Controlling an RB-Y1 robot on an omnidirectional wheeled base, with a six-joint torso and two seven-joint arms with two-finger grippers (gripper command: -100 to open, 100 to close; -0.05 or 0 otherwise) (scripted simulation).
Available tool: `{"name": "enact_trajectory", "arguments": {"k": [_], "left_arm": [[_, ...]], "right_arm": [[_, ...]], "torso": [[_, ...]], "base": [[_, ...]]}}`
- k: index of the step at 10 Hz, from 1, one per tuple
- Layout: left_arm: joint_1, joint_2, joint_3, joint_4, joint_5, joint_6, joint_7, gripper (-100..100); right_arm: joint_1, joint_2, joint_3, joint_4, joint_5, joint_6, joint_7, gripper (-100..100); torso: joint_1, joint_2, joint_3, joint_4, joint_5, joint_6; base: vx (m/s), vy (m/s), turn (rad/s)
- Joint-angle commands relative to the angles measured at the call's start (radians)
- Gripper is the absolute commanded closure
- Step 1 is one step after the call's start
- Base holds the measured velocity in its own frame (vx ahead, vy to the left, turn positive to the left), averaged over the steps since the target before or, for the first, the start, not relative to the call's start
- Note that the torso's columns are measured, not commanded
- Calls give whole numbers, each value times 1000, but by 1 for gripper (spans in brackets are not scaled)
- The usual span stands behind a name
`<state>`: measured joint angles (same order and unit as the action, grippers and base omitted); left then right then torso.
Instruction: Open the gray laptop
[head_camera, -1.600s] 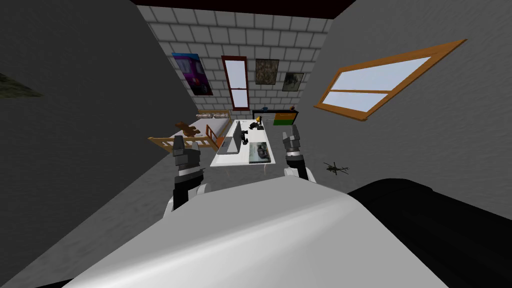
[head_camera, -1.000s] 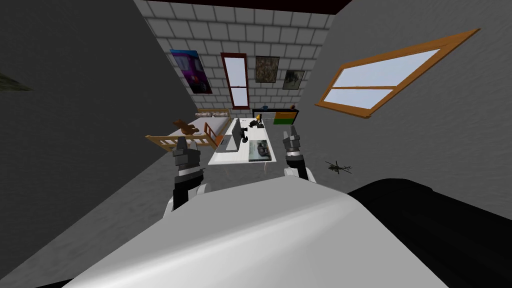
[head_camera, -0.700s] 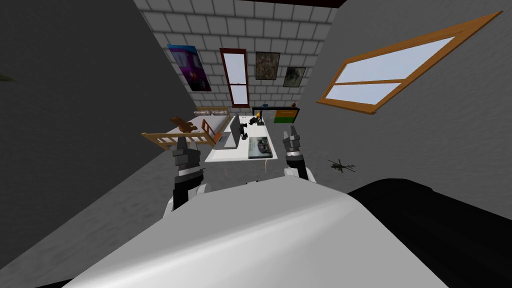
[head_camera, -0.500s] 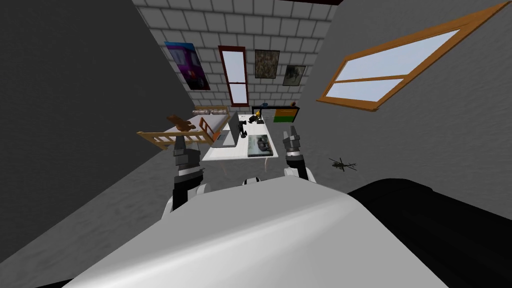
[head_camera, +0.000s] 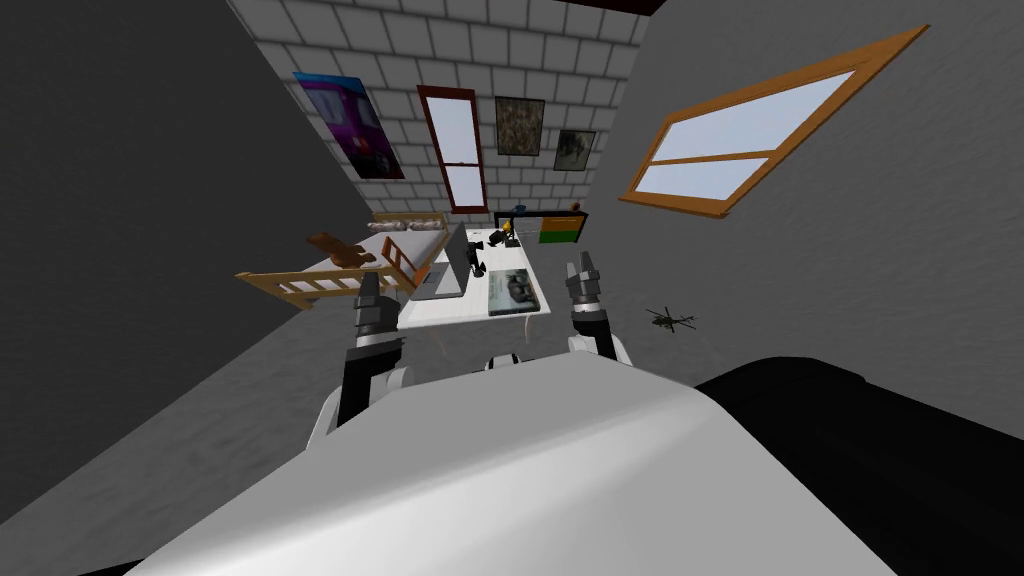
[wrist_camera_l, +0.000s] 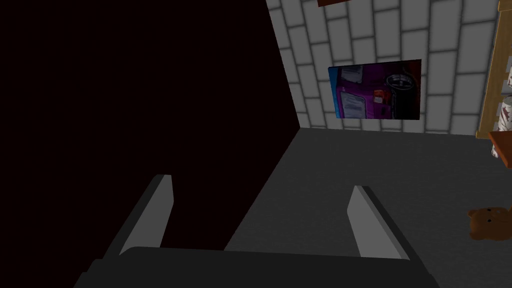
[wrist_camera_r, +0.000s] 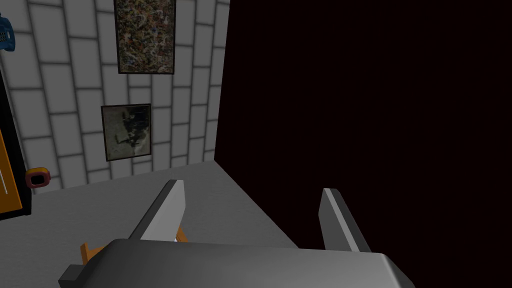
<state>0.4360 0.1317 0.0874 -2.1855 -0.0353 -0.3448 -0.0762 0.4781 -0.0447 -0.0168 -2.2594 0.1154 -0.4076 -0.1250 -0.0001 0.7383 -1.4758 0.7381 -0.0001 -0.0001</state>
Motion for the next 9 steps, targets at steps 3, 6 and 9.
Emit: {"name": "enact_trajectory", "arguments": {"k": [3,6,9], "left_arm": [[-34,29,38,38,-25,92,-14,-100],[-54,42,63,61,-41,149,-22,-100],[-73,58,85,81,-55,202,-29,-100]], "right_arm": [[0,0,0,0,0,0,0,0],[0,0,0,0,0,0,0,0],[0,0,0,0,0,0,0,0]], "torso": [[0,0,0,0,0,0],[0,-1,0,0,0,0],[0,0,0,0,0,0]], "base": [[26,-15,-161],[30,-13,-126],[24,-12,-126]]}}
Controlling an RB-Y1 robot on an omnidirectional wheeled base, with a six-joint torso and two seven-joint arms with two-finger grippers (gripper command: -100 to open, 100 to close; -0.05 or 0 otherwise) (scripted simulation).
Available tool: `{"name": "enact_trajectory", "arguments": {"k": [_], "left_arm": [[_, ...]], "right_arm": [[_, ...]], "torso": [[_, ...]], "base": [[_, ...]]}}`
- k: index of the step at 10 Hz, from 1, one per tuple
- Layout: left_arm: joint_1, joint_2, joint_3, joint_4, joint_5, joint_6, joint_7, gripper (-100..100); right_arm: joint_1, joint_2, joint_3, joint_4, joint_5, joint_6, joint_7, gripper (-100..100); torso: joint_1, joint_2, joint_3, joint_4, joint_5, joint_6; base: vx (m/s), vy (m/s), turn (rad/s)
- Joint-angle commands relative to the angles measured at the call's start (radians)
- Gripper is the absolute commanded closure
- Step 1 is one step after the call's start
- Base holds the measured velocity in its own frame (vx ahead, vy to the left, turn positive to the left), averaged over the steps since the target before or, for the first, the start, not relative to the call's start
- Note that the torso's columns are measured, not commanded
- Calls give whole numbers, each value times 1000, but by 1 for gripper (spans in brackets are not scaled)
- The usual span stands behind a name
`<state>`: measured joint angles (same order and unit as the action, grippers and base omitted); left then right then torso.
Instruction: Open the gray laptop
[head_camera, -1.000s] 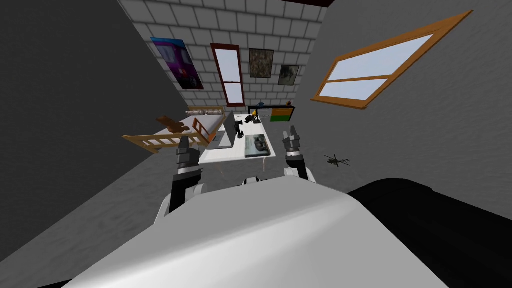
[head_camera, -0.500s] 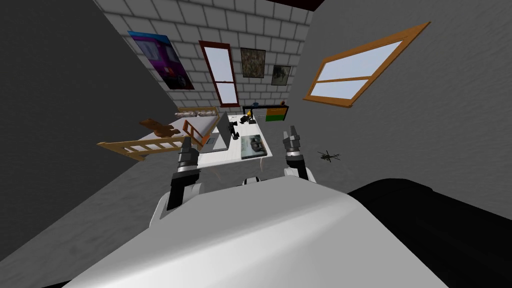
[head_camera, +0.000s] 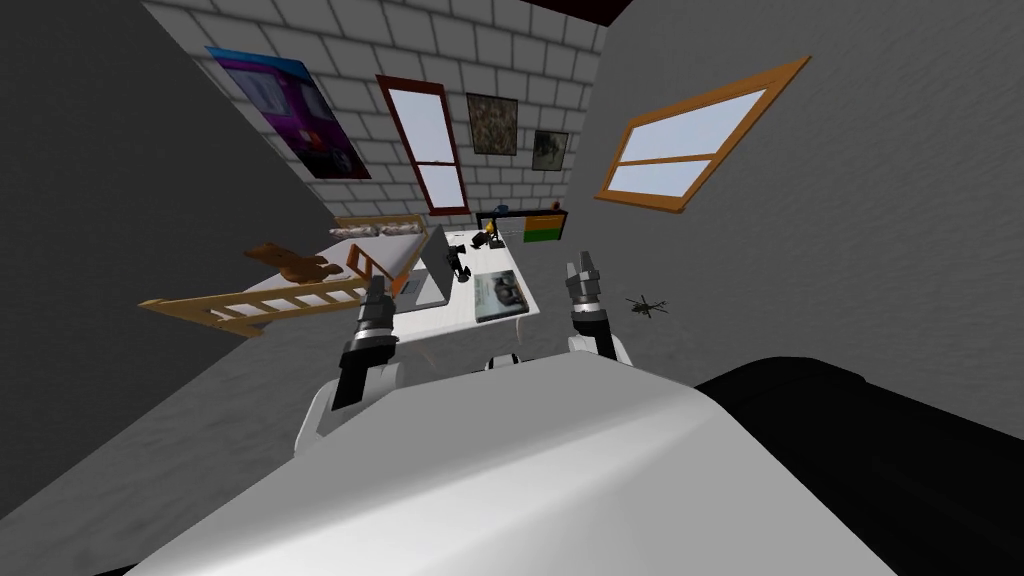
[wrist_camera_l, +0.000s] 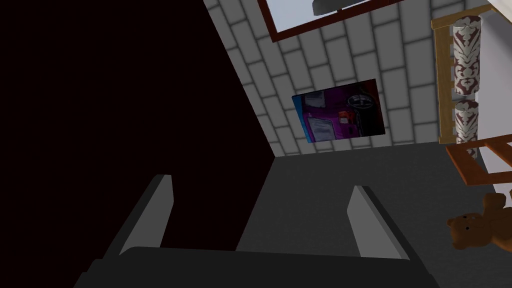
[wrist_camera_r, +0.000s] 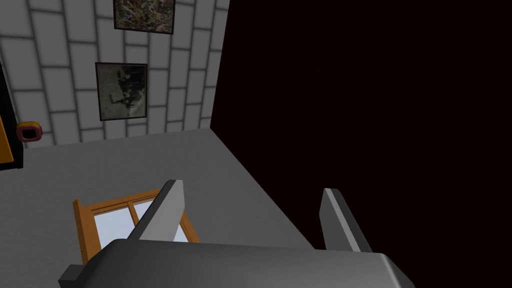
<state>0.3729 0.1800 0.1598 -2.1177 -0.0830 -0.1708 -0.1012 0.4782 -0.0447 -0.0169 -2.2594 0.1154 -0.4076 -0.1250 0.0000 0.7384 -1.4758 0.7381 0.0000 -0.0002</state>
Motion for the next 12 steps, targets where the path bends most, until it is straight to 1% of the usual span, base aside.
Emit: {"name": "enact_trajectory", "arguments": {"k": [1,4,5,9,12], "left_arm": [[-21,24,26,27,-17,60,-9,-100],[-39,47,47,47,-30,110,-16,-100],[-52,63,62,63,-40,145,-21,-100],[-81,100,94,97,-61,223,-32,-100],[-104,134,121,125,-78,287,-40,-100]], "right_arm": [[0,0,0,0,0,0,0,0],[0,0,0,0,0,0,0,0],[0,0,0,0,0,0,0,0],[0,0,0,0,0,0,0,0],[0,0,0,0,0,0,0,0]], "torso": [[0,0,0,0,0,0],[0,0,0,0,0,0],[0,0,0,0,0,0],[0,0,0,0,0,0],[0,0,0,0,0,0]], "base": [[39,-16,-225],[29,-10,-119],[30,-14,-253],[33,-11,-140],[32,-8,-151]]}}
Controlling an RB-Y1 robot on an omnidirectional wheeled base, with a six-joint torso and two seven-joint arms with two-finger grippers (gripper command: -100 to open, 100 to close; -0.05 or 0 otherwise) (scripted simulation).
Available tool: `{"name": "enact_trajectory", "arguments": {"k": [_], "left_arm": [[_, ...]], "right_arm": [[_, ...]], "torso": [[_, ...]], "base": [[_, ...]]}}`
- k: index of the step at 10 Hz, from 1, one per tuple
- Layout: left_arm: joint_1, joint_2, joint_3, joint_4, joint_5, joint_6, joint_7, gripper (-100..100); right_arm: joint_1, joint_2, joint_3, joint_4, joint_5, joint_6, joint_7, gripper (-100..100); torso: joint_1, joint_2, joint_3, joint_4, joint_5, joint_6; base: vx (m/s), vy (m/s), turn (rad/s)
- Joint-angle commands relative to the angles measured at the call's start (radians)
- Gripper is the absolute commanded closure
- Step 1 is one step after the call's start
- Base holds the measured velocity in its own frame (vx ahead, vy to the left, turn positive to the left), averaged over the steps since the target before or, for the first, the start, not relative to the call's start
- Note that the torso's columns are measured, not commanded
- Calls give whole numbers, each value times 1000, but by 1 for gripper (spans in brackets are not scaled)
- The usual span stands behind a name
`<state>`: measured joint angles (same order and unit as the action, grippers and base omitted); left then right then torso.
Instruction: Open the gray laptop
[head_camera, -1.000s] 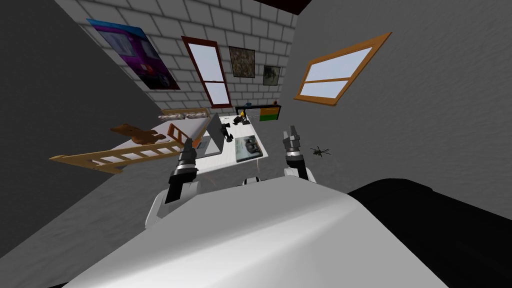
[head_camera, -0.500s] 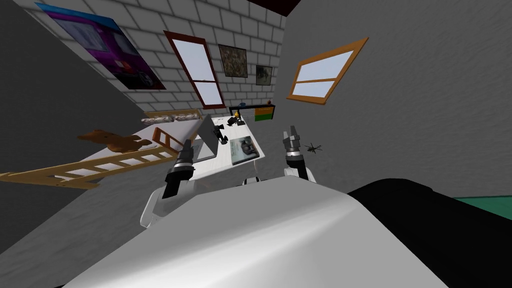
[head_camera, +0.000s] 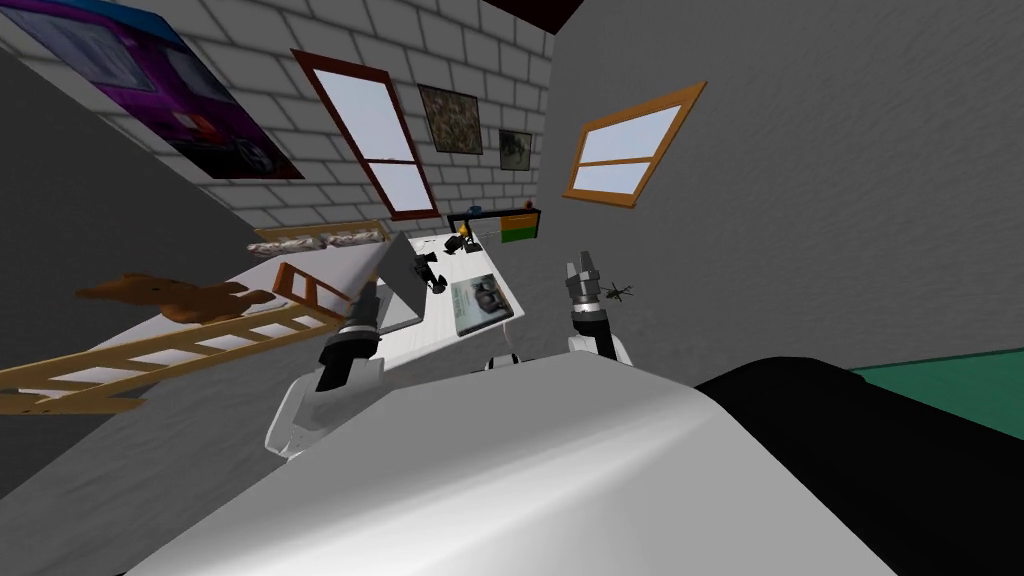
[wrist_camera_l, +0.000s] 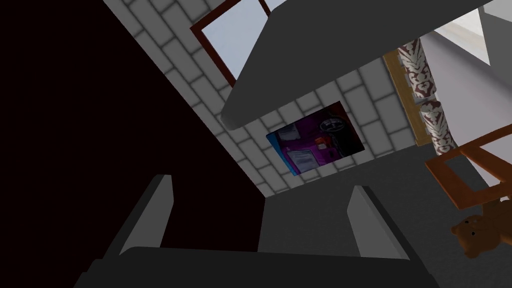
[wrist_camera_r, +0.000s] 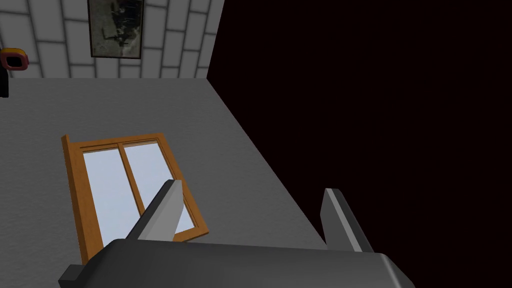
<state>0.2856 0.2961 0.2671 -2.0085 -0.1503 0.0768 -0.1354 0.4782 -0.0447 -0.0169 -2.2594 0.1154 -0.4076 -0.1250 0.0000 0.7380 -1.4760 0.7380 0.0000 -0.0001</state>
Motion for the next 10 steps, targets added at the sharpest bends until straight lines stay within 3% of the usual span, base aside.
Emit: {"name": "enact_trajectory", "arguments": {"k": [1,8,10], "left_arm": [[-24,30,22,25,-16,60,-9,-100],[-71,94,76,83,-51,190,-27,-100],[-68,93,72,77,-48,184,-26,-100]], "right_arm": [[0,0,0,0,0,0,0,0],[0,0,0,0,0,0,0,0],[0,0,0,0,0,0,0,0]], "torso": [[0,0,0,0,0,0],[0,0,0,0,0,0],[0,1,0,0,0,0]], "base": [[28,-2,-159],[29,-5,-133],[7,0,-9]]}}
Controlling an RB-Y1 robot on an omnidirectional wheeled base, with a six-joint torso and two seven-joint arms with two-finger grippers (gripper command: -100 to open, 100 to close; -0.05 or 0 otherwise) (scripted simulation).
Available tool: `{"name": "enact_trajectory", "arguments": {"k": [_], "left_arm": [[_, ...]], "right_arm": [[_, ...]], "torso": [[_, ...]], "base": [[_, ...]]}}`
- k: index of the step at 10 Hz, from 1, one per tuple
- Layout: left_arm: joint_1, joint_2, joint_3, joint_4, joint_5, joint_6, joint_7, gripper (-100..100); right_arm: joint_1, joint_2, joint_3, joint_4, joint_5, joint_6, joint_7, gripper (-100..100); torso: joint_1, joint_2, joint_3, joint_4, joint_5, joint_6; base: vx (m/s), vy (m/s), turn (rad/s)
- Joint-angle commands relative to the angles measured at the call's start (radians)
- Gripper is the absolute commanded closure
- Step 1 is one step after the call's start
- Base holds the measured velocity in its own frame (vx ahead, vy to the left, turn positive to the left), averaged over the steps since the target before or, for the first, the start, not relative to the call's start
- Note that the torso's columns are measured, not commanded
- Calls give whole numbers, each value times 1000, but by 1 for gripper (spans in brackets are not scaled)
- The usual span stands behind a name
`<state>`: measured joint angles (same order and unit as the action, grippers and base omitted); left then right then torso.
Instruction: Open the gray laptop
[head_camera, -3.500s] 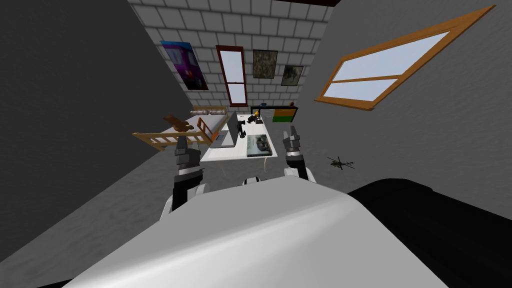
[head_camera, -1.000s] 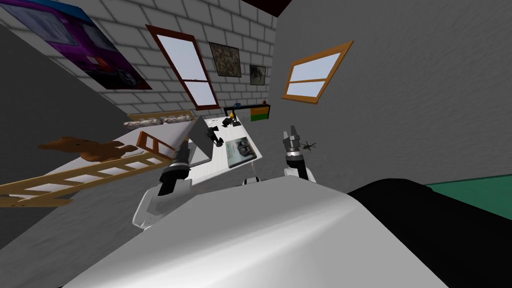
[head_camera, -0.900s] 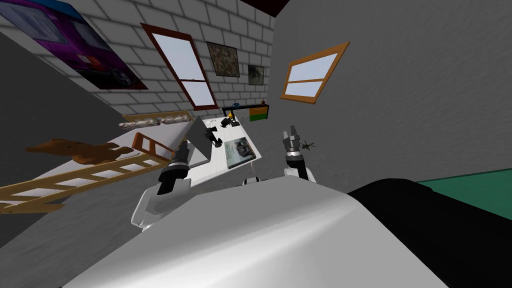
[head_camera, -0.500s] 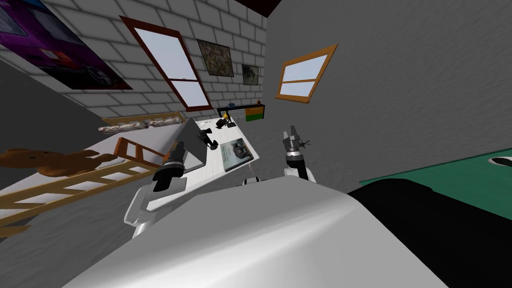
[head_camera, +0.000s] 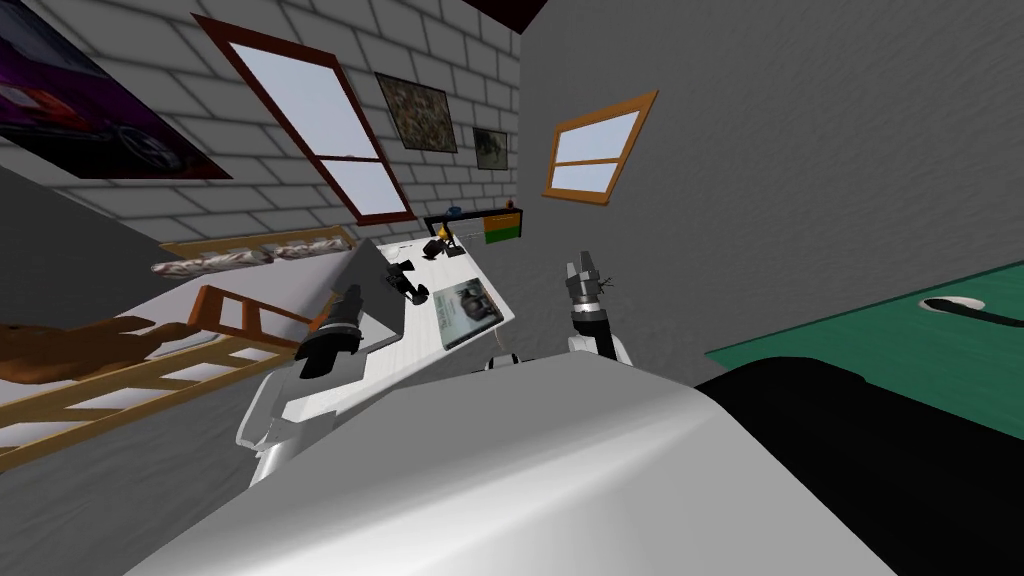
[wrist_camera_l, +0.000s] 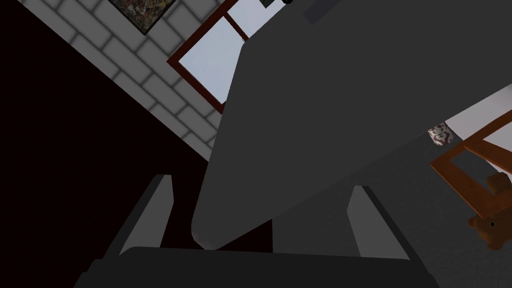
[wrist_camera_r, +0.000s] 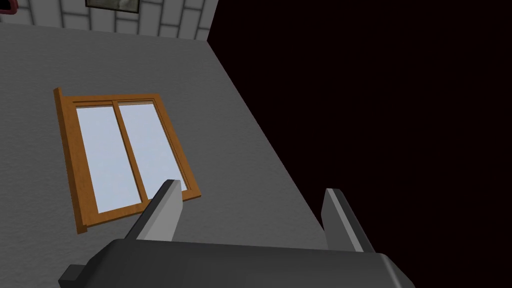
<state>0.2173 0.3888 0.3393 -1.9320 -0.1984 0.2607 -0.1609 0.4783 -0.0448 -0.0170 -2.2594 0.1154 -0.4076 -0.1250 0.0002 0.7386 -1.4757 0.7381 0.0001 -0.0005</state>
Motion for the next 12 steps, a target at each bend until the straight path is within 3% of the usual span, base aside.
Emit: {"name": "enact_trajectory", "arguments": {"k": [1,2,3,11,12], "left_arm": [[0,0,0,0,0,0,0,100],[-13,10,29,46,44,-20,40,100],[-13,10,29,46,44,-20,40,100],[-64,50,144,227,221,-97,201,100],[-62,47,134,215,205,-87,185,100]], "right_arm": [[0,0,0,0,0,0,0,0],[0,0,0,0,0,0,0,0],[0,0,0,0,0,0,0,0],[0,0,0,0,0,0,0,0],[0,0,0,0,0,0,0,0]], "torso": [[0,0,0,0,0,0],[0,0,0,0,0,1],[5,2,2,2,5,3],[-2,1,1,2,-2,1],[-3,1,1,1,-2,1]], "base": [[0,0,0],[-49,54,-112],[-68,75,-49],[-83,52,-90],[-35,24,-12]]}}
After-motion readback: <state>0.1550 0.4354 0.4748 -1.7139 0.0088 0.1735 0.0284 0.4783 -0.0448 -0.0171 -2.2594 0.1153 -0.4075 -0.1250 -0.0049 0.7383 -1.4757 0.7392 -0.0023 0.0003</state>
